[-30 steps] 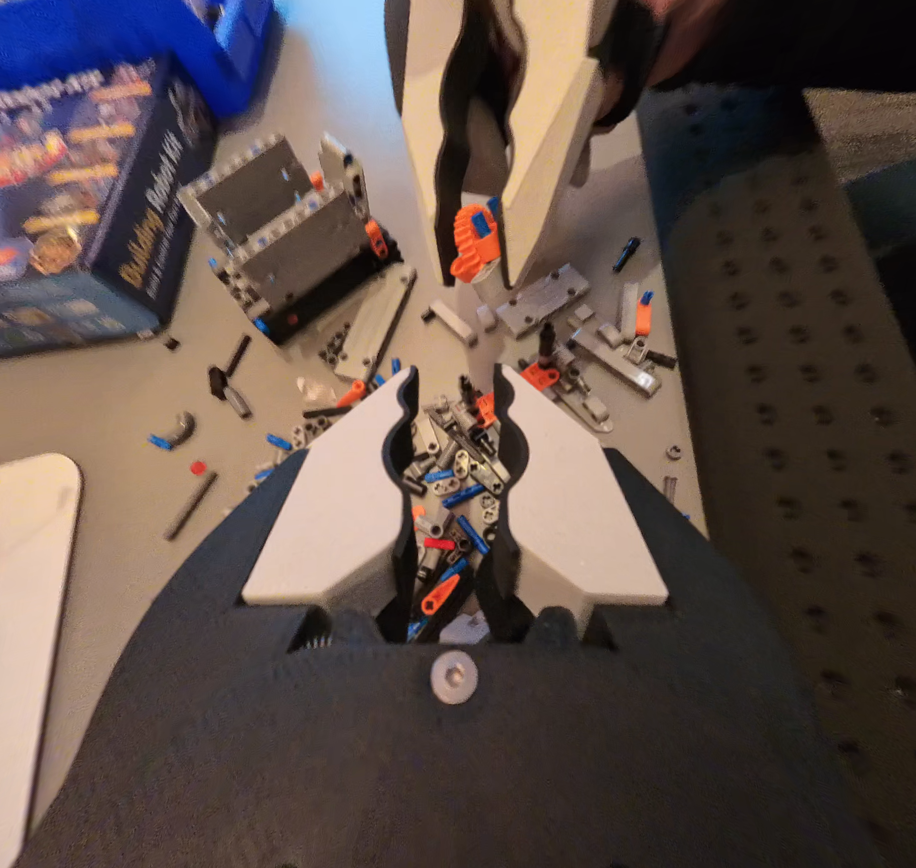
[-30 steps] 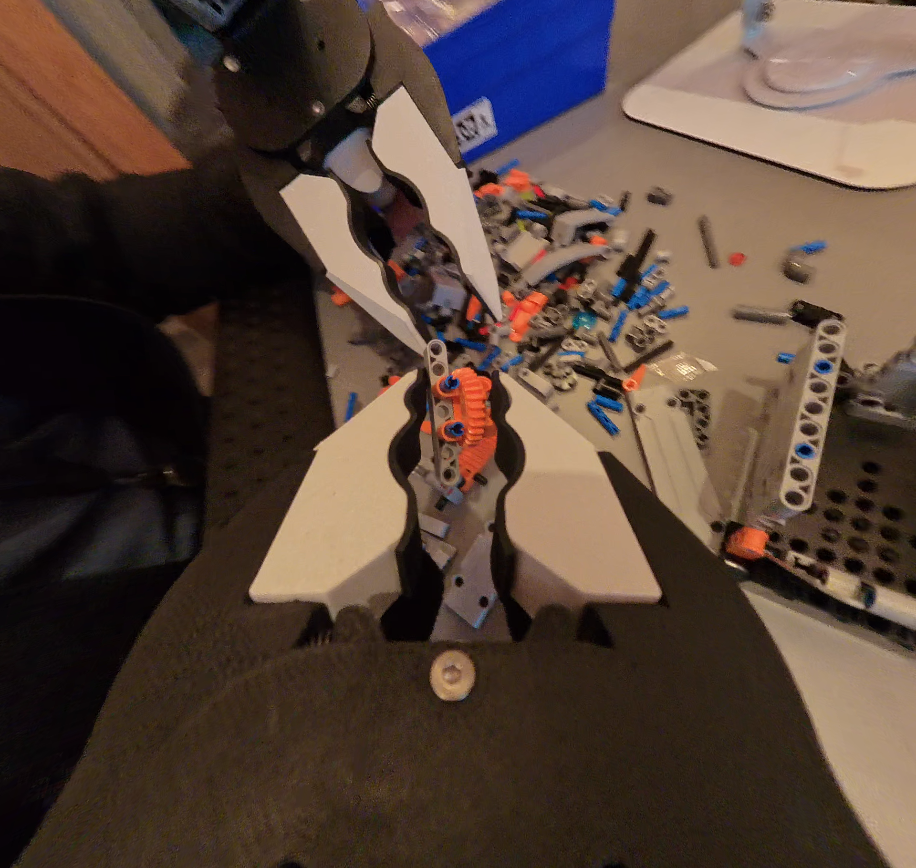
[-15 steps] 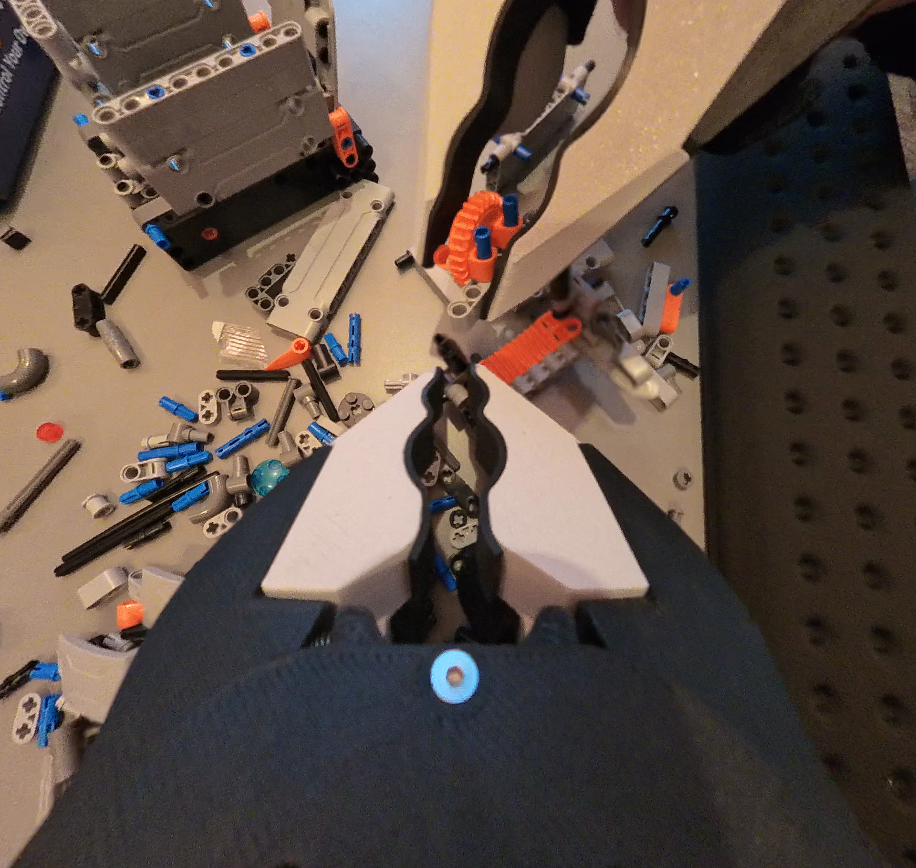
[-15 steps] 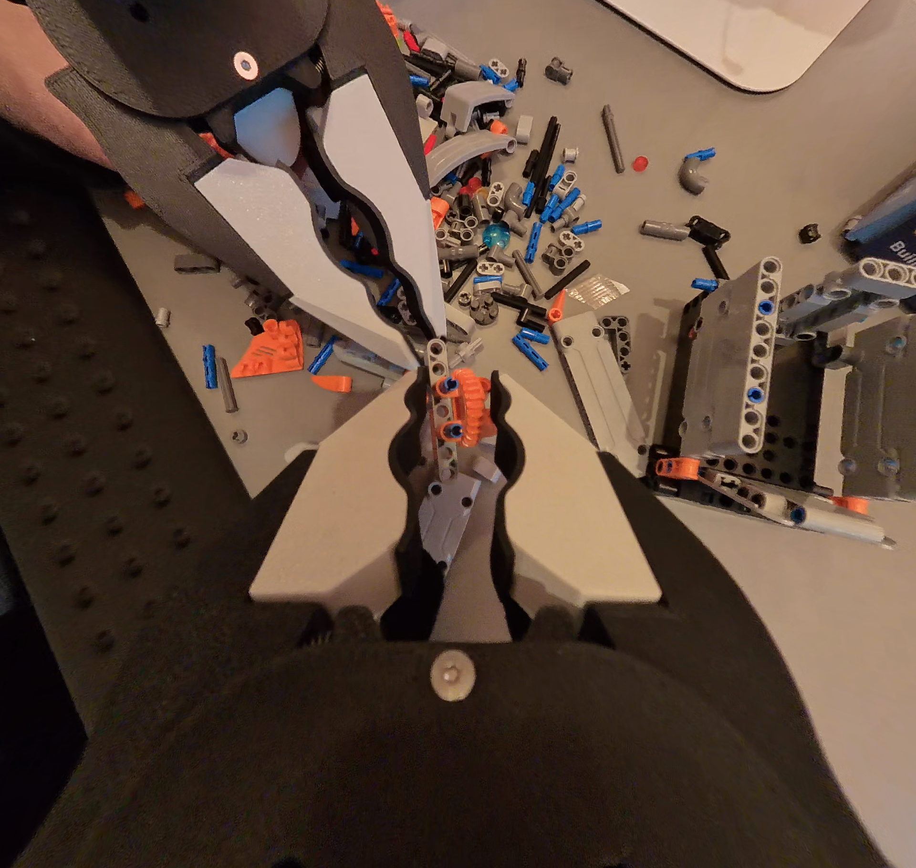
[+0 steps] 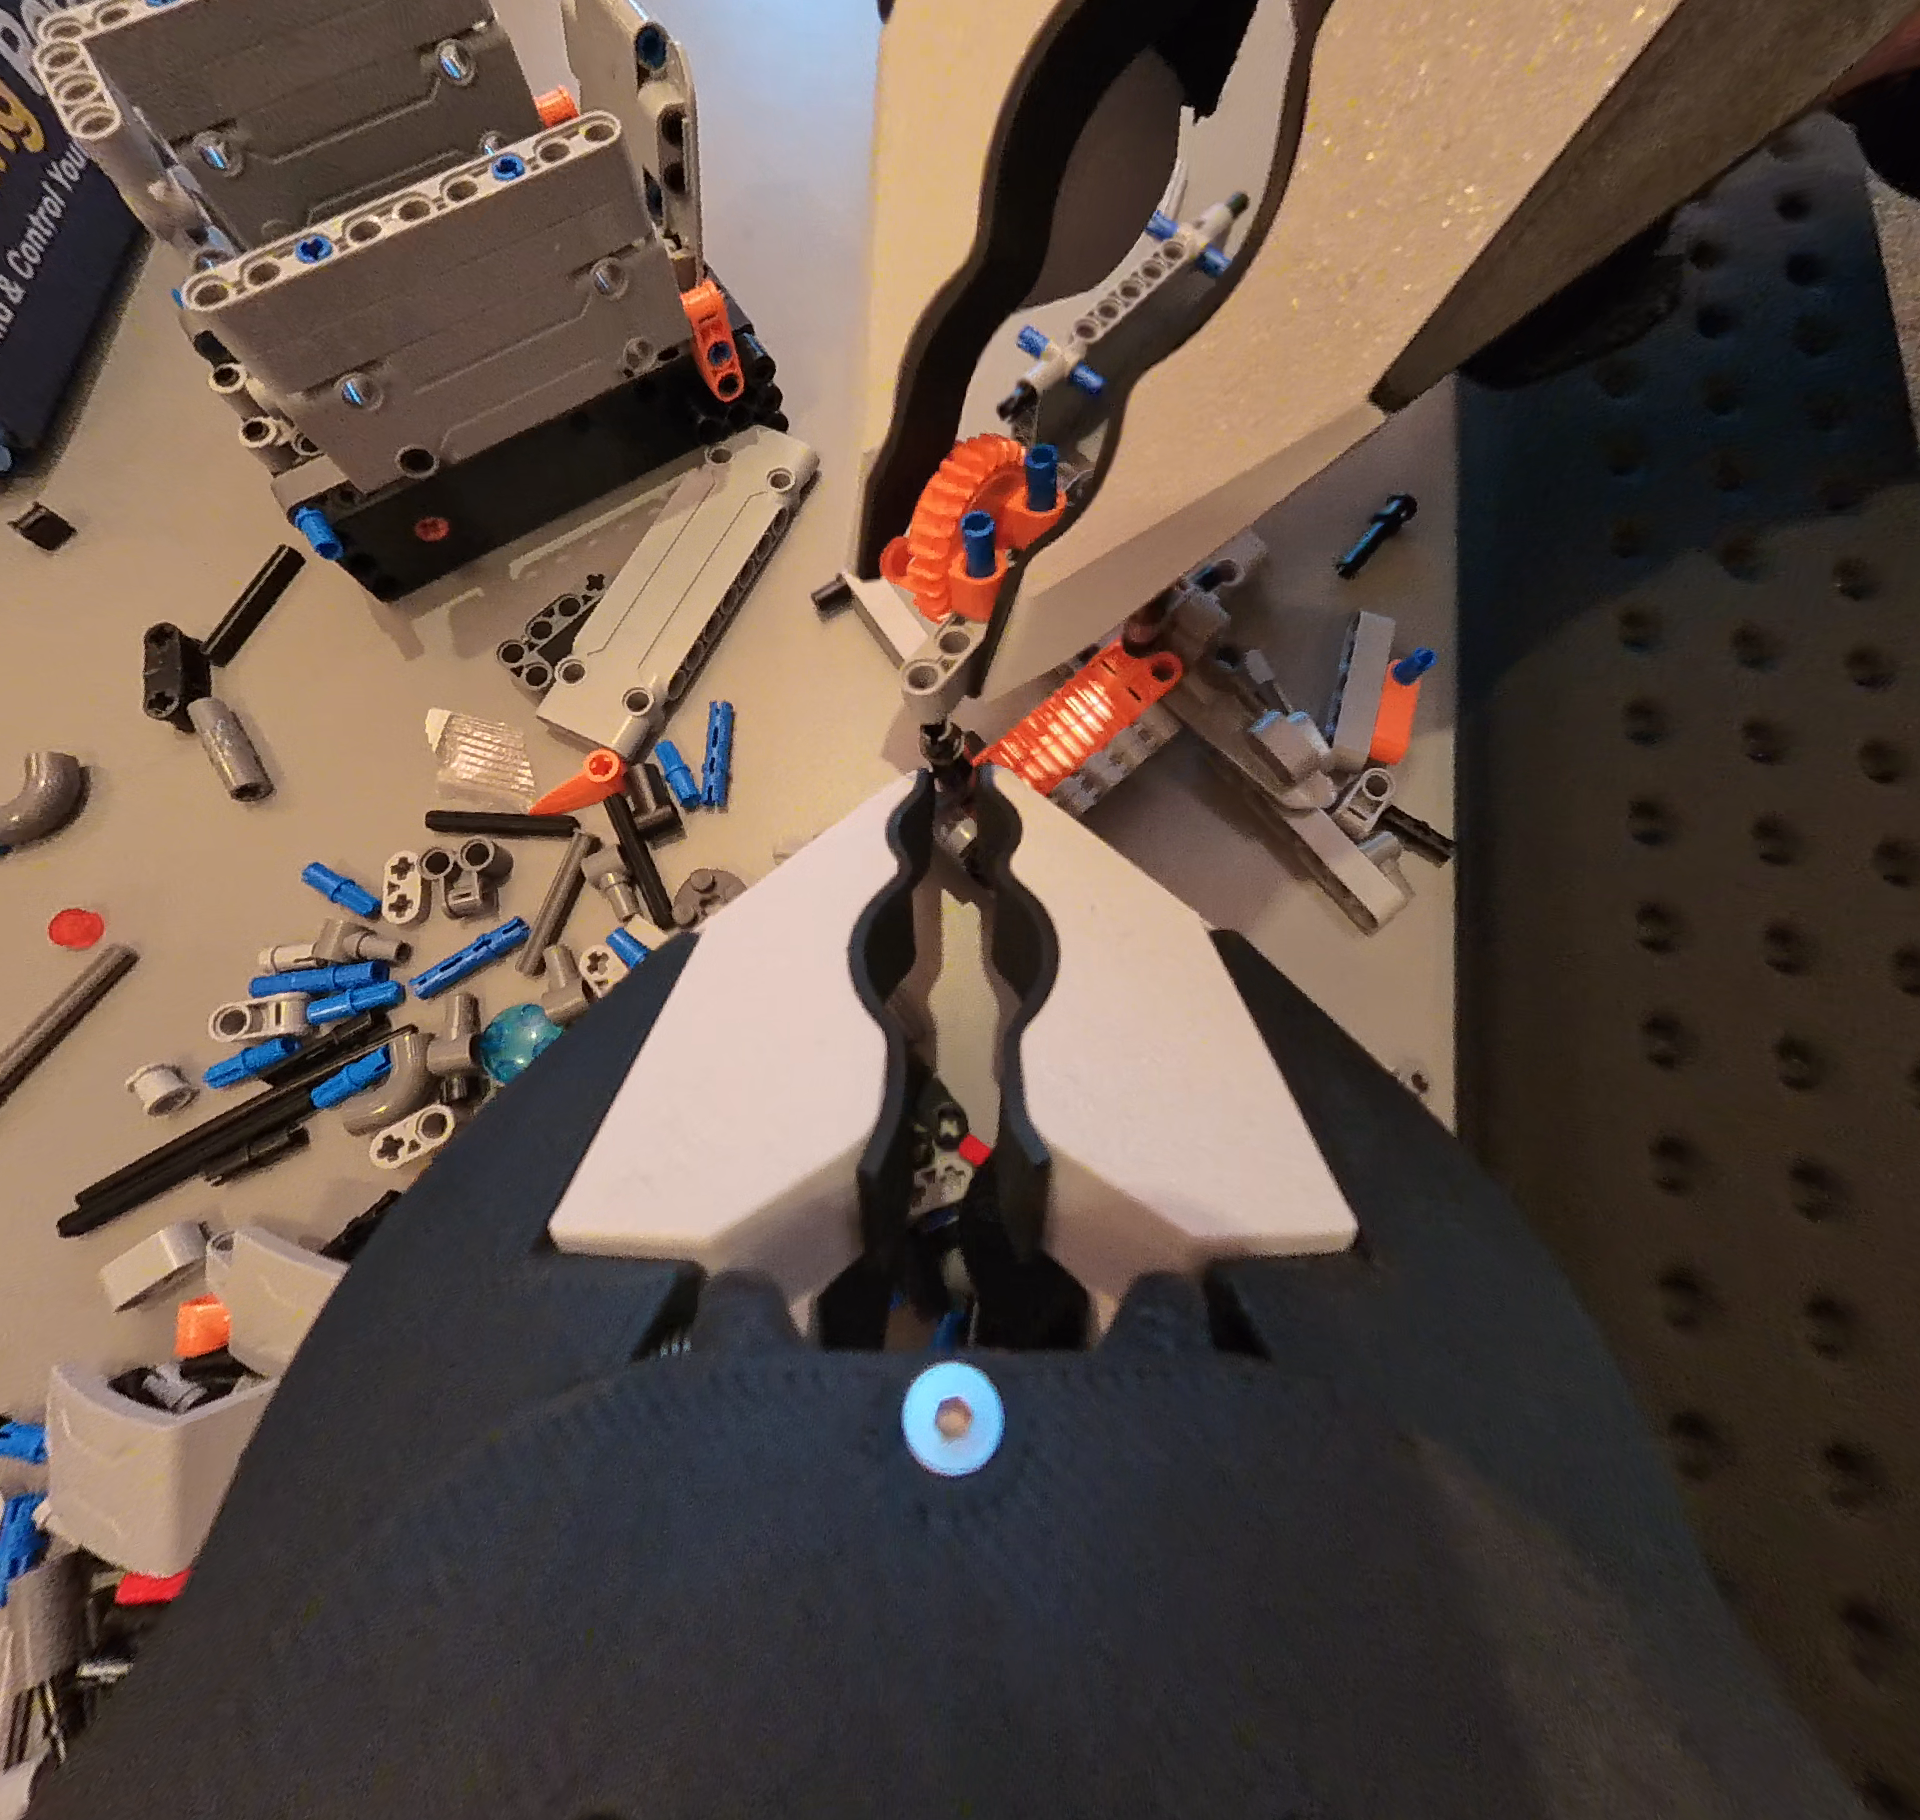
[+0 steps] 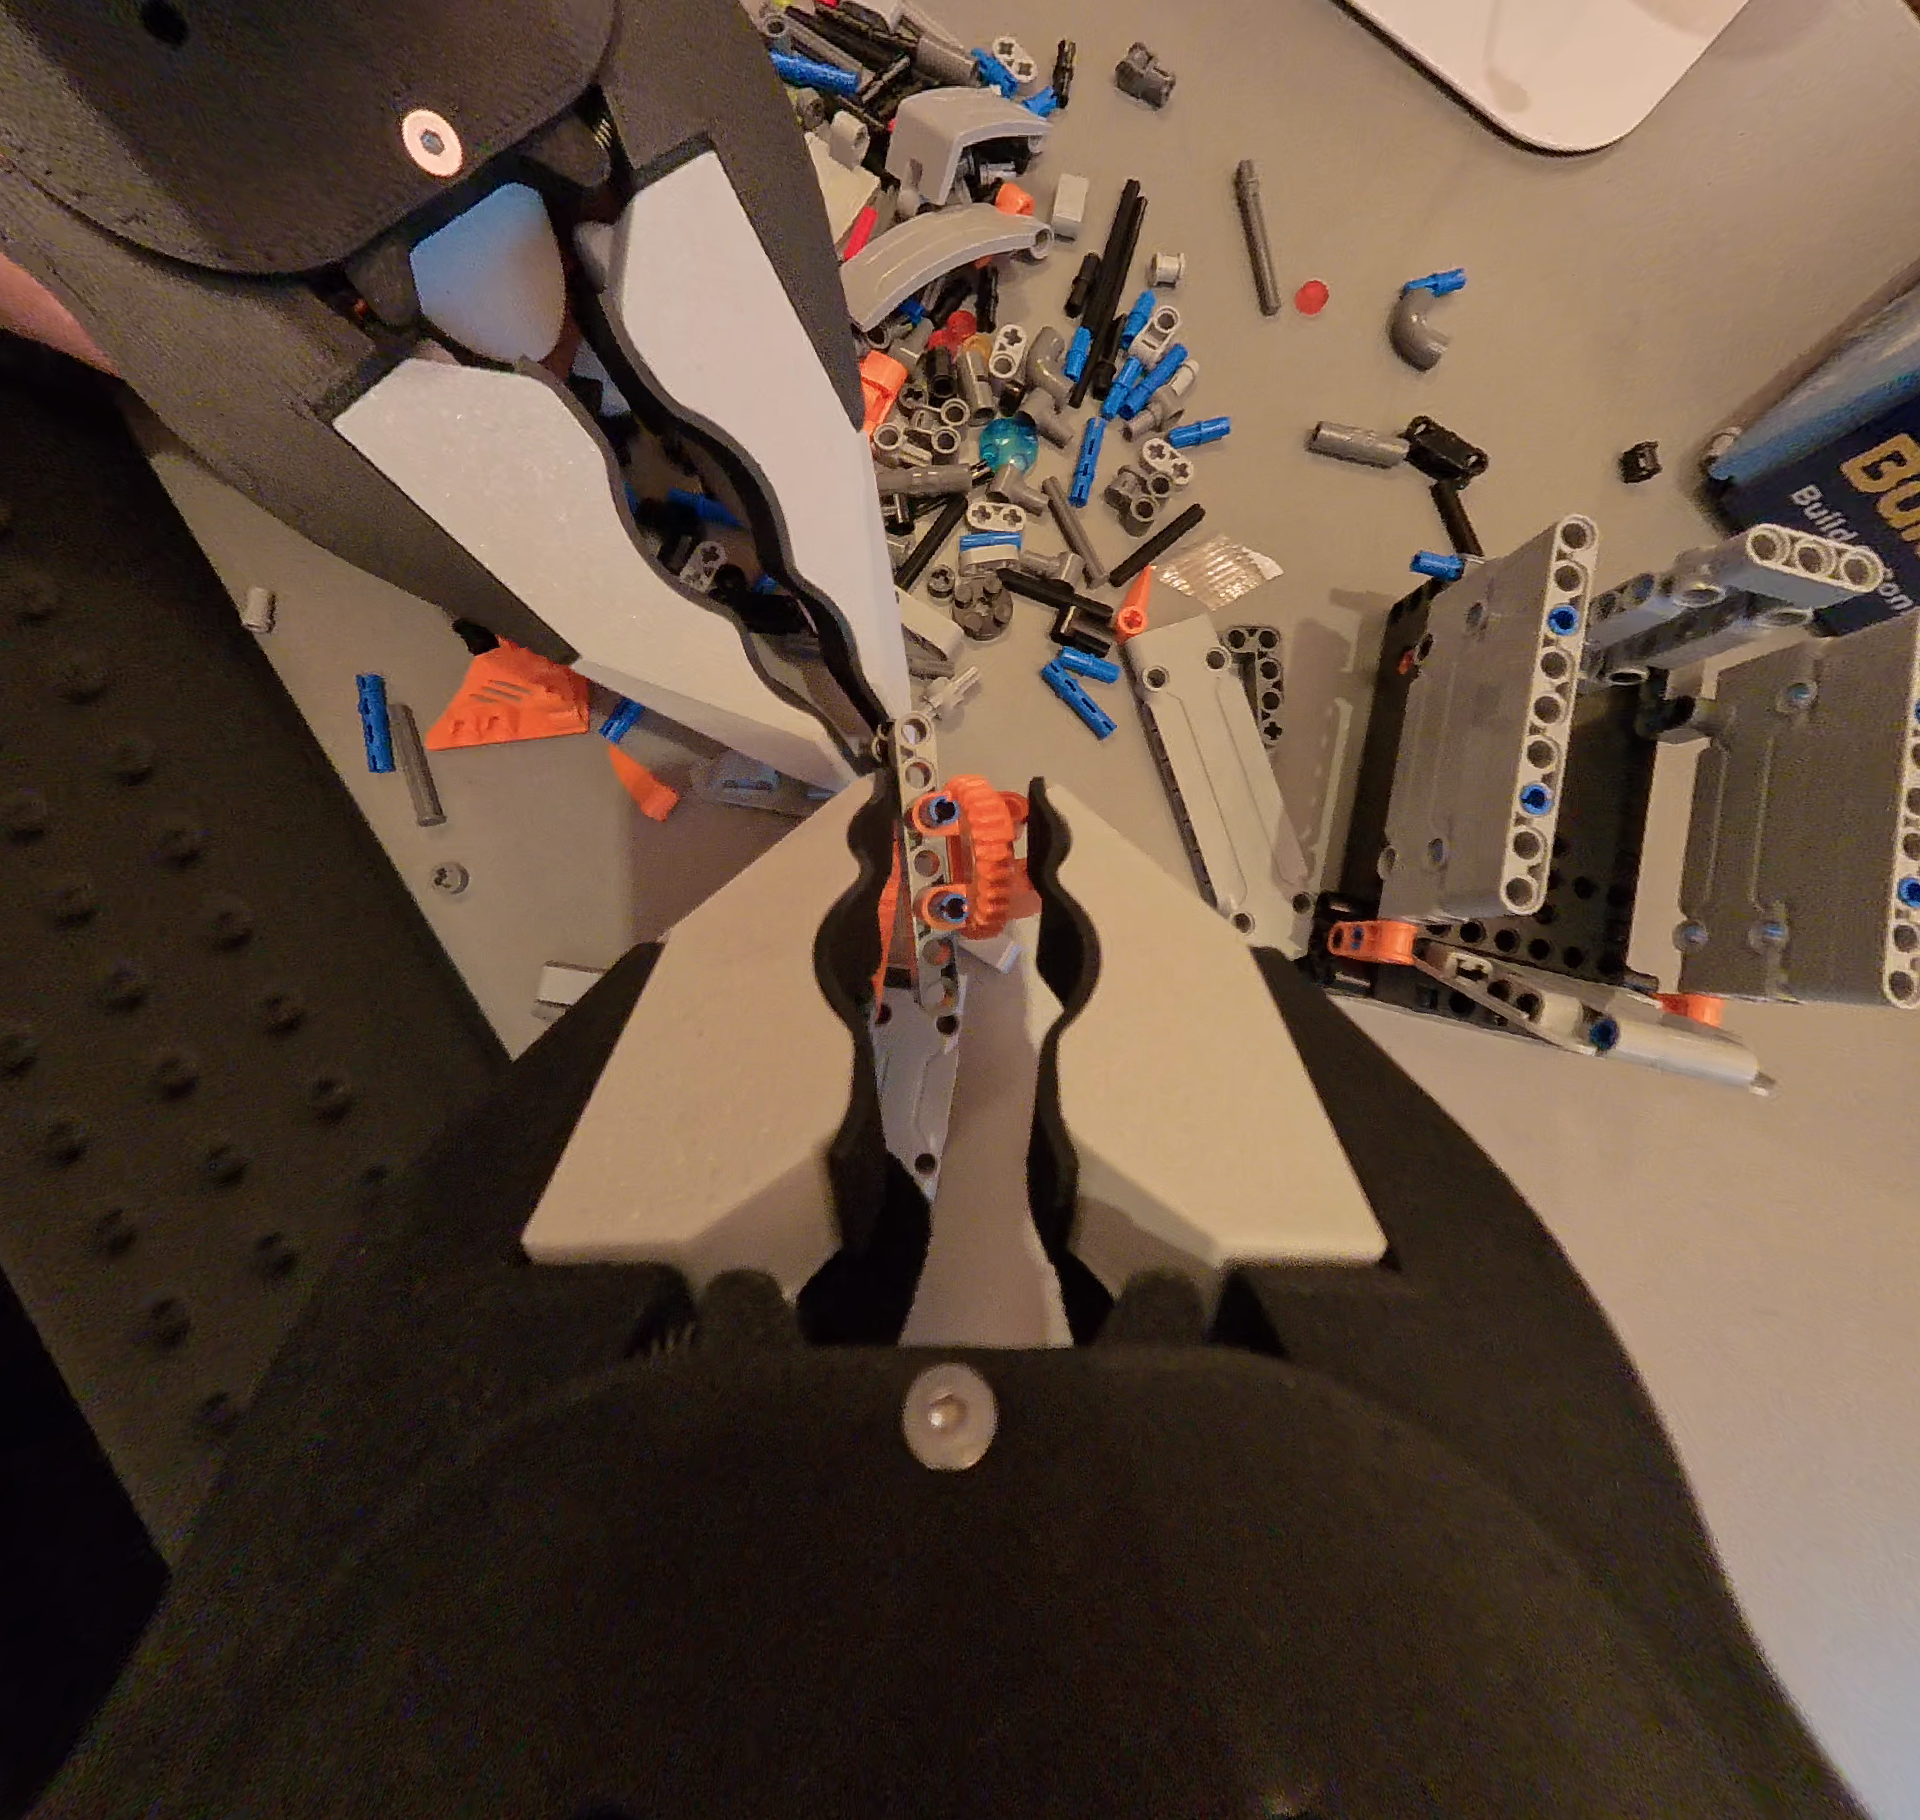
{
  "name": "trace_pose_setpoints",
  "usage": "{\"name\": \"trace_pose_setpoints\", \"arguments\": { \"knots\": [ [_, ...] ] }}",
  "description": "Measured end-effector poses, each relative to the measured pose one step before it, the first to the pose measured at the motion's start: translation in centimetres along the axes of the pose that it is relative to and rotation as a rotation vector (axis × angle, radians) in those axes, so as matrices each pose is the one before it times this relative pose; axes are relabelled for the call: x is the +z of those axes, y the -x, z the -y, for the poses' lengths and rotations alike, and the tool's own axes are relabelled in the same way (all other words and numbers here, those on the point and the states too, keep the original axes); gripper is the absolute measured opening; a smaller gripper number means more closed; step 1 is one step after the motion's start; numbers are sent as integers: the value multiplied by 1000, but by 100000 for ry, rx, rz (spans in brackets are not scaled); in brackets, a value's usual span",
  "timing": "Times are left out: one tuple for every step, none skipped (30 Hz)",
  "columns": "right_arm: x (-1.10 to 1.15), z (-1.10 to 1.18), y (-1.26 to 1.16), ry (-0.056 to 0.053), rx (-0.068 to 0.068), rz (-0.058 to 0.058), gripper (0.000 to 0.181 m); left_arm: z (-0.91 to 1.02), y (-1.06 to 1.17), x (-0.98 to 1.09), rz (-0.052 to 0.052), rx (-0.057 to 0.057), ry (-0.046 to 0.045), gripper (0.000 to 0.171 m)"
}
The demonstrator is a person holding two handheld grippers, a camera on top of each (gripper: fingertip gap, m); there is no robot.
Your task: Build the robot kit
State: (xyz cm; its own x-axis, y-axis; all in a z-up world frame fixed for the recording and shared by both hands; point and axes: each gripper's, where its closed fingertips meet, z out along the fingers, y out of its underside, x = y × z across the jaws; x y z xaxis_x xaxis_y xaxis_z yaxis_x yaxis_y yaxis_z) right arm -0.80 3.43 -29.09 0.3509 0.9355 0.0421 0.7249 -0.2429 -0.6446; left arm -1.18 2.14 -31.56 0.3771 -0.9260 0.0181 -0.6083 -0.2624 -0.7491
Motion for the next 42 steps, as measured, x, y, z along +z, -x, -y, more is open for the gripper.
{"name": "trace_pose_setpoints", "arguments": {
  "knots": [
    [-12,46,92,-239,271,553,23,95,75,20,424,-192,-304,6],
    [14,3,48,52,-268,-188,23,139,100,-22,429,-293,-642,7],
    [35,-104,-19,767,-304,-695,23,109,60,-8,-53,-559,-440,7],
    [39,-110,19,917,-61,-152,23,30,48,28,-99,-607,-205,9],
    [10,-31,-35,546,-178,-343,23,-17,-33,82,-506,-442,142,9],
    [-37,0,-149,485,-490,-1248,23,-27,-134,107,-707,130,323,6],
    [-31,-4,-66,767,-503,-837,23,64,67,49,1150,834,-10,6],
    [38,-62,85,1242,-679,26,23,78,-3,50,597,720,189,5],
    [28,-83,-32,1342,-1205,-911,23,27,-66,89,-44,-106,459,5],
    [-15,-53,-89,1273,-1182,-950,23,48,30,52,547,497,-48,5],
    [-45,16,-36,833,-650,-335,23,27,48,3,657,602,208,5],
    [-45,41,-13,978,-1115,-332,23,87,78,-50,843,686,53,5],
    [-32,-4,-48,1430,-1834,-713,23,49,52,-16,790,915,97,5],
    [-26,-30,-28,1922,-2088,-576,22,-24,-20,36,414,747,439,5],
    [4,-10,21,1887,-2273,-24,22,23,-11,11,360,561,68,5],
    [2,-4,-27,1923,-2694,23,23,-11,9,0,457,753,407,5],
    [-19,3,-49,1981,-2367,368,23,2,18,6,666,974,364,5],
    [-13,24,-51,1991,-2379,444,22,20,53,-2,969,1111,266,5],
    [10,8,-43,2187,-2774,220,22,-23,34,33,752,1085,563,5],
    [44,-17,-57,2252,-2339,257,23,-32,17,38,366,611,481,5],
    [38,11,-30,1766,-1885,514,22,-18,35,18,206,222,116,5],
    [58,-1,3,1470,-1331,968,22,-42,-9,-2,-48,133,180,5],
    [34,-8,21,1180,-1088,1021,22,-44,-58,19,-261,251,162,5],
    [10,-10,-11,712,-686,1093,22,3,-15,-3,-439,-99,-360,5],
    [18,0,4,505,-442,1171,22,-6,-9,-1,-506,-270,-254,5],
    [12,6,42,450,-504,1204,22,-2,-46,-8,-296,181,-217,5],
    [16,-11,10,409,-597,1027,22,-14,-17,-8,389,691,-71,6],
    [19,-28,-21,476,-366,1122,22,16,9,20,448,119,-47,6],
    [31,-23,19,592,-525,1242,22,20,-14,31,176,163,-162,5],
    [43,1,57,629,-975,1069,22,5,-5,6,-2,206,-321,5],
    [23,-78,21,1071,-526,1460,22,25,-37,20,-662,-713,-805,5],
    [21,-46,56,892,-270,2034,22,21,-25,24,-444,-238,-437,5],
    [28,-17,29,819,-657,2116,22,11,-2,10,448,992,196,5],
    [28,-39,-2,768,-202,2473,22,17,5,32,790,1122,150,5],
    [31,-64,5,844,134,2502,22,23,7,40,618,596,-112,5],
    [11,-44,22,1112,-693,1555,22,25,-14,19,143,158,-184,5],
    [-7,-11,-7,1322,-1179,532,22,16,3,20,104,214,-98,5],
    [-9,-37,3,1430,-765,629,22,18,-17,20,166,360,-205,5],
    [-9,-63,15,1261,-219,938,22,19,-13,16,-86,-50,-234,5],
    [-25,-60,5,865,104,852,22,23,-32,21,55,126,-122,5],
    [-10,5,33,299,374,841,22,6,-25,-26,789,1294,166,6],
    [10,29,7,-82,324,460,22,-10,29,-35,1852,2277,302,6]
  ]
}}
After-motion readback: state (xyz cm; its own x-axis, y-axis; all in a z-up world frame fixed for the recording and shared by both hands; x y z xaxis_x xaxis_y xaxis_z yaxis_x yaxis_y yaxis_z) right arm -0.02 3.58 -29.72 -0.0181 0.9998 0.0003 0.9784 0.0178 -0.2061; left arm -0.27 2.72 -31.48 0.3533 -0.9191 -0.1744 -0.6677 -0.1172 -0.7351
